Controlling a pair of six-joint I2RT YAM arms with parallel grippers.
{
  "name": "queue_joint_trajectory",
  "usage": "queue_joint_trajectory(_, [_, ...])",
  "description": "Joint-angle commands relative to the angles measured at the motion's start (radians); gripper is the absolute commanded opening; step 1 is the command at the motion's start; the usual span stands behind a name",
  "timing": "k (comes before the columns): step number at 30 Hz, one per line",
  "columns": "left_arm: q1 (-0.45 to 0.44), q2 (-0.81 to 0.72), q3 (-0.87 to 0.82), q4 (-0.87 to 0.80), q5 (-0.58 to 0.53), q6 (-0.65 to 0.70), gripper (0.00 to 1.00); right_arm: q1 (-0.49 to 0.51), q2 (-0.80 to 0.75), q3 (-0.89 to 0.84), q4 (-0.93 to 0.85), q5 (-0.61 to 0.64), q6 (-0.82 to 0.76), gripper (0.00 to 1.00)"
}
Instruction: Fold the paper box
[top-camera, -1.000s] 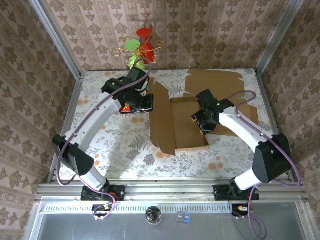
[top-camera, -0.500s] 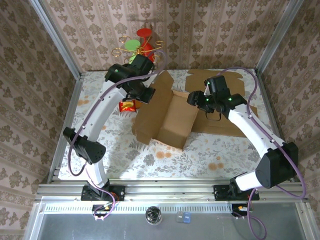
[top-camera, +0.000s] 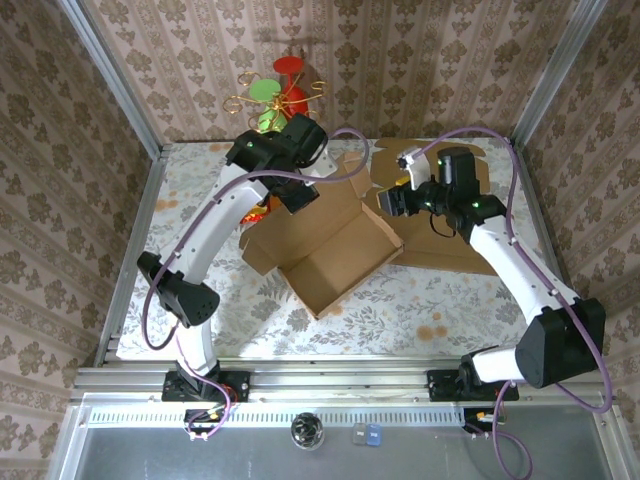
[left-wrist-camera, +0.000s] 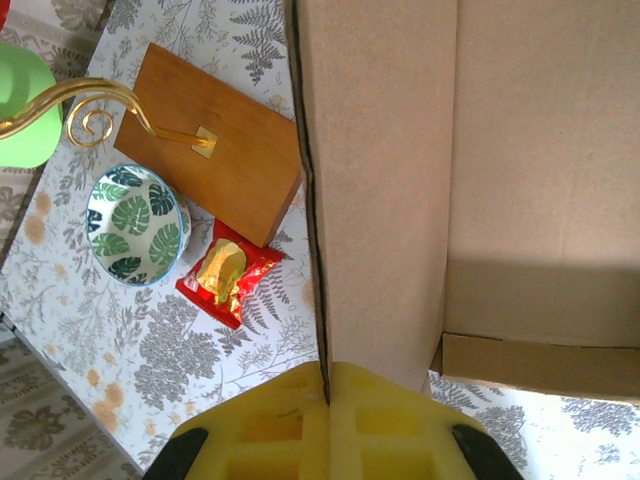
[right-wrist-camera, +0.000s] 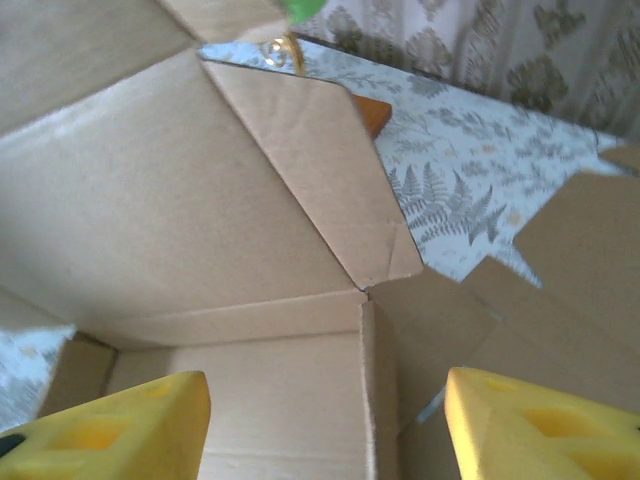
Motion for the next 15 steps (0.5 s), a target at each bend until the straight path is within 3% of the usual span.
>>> queue_joint_trajectory(1, [-0.001,-0.006,0.006,-0.007,-0.044,0.082,0.00,-0.004,0.059,0.053,-0.015,-0.078,-0.316,0.69])
queue_joint_trajectory(7, [-0.018,-0.008,-0.010,0.015,-0.086,0.107,0.00,-0.013,0.163,0.145,-0.069,-0.077,-0.420,0.70])
queue_joint_trajectory(15, [-0.050,-0.005,-0.031,0.045,-0.100,0.150,0.00,-0.016,0.259,0.226,-0.047,-0.119,-0.414,0.70])
